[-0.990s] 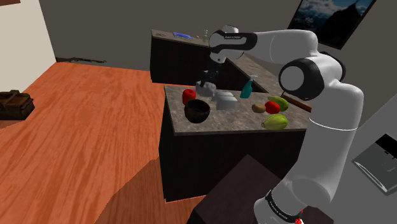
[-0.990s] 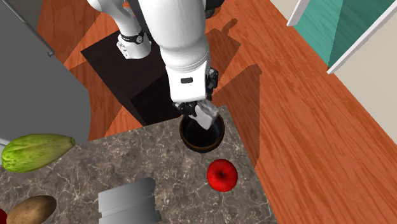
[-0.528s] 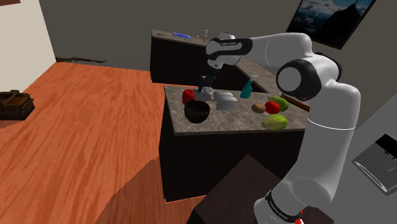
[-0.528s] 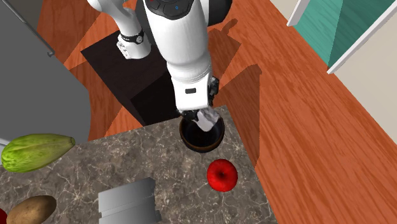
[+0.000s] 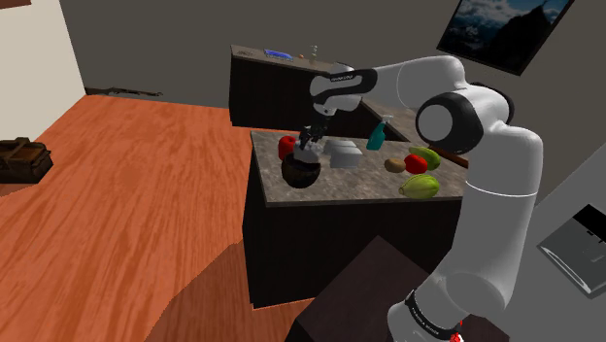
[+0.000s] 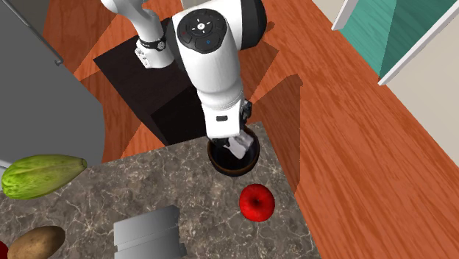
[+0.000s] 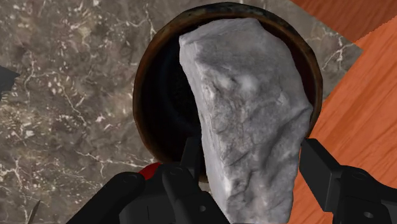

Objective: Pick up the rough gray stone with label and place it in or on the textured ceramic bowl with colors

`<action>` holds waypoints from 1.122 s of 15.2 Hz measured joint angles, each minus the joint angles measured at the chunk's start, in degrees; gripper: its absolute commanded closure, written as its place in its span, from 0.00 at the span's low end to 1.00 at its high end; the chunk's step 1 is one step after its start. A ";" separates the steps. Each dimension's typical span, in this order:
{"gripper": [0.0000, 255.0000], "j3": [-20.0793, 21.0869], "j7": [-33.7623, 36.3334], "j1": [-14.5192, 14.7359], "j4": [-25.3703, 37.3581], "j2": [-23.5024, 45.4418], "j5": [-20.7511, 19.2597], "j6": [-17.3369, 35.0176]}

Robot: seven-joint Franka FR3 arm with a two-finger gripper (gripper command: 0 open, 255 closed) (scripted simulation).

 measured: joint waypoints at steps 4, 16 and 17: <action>1.00 0.12 -0.34 -0.04 -0.79 0.43 0.31 1.17; 0.00 0.03 -0.27 -0.12 -0.27 0.20 0.16 0.49; 0.00 -0.14 0.00 -0.07 0.17 -0.47 -0.19 -0.55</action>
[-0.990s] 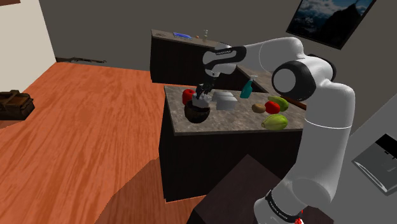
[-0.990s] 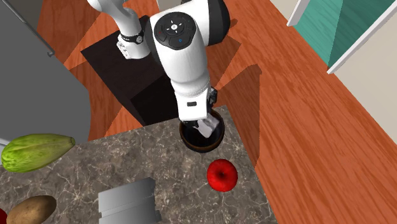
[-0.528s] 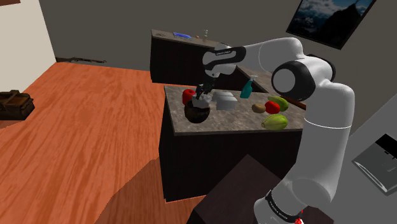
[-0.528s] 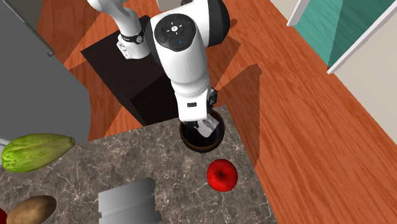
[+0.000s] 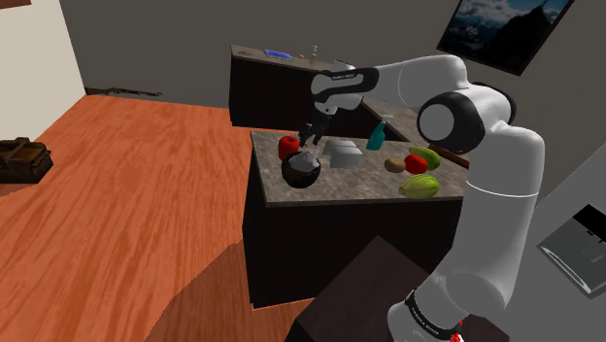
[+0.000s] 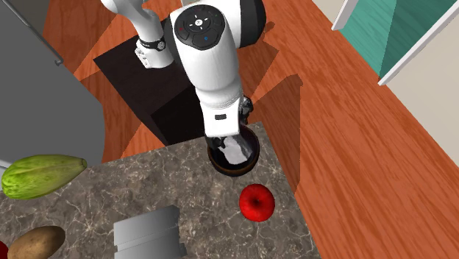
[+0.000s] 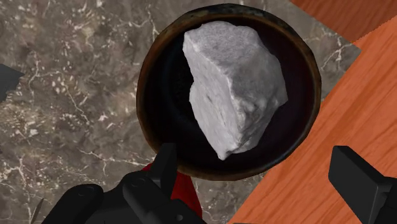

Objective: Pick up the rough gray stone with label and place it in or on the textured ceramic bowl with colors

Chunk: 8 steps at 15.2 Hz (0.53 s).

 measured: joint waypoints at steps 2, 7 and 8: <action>0.00 -0.40 0.54 0.10 0.74 -1.76 -0.82 -2.34; 0.00 -0.57 0.65 -0.13 2.15 -1.94 -1.05 -3.97; 0.00 -0.57 0.64 -0.15 2.18 -1.93 -1.04 -4.00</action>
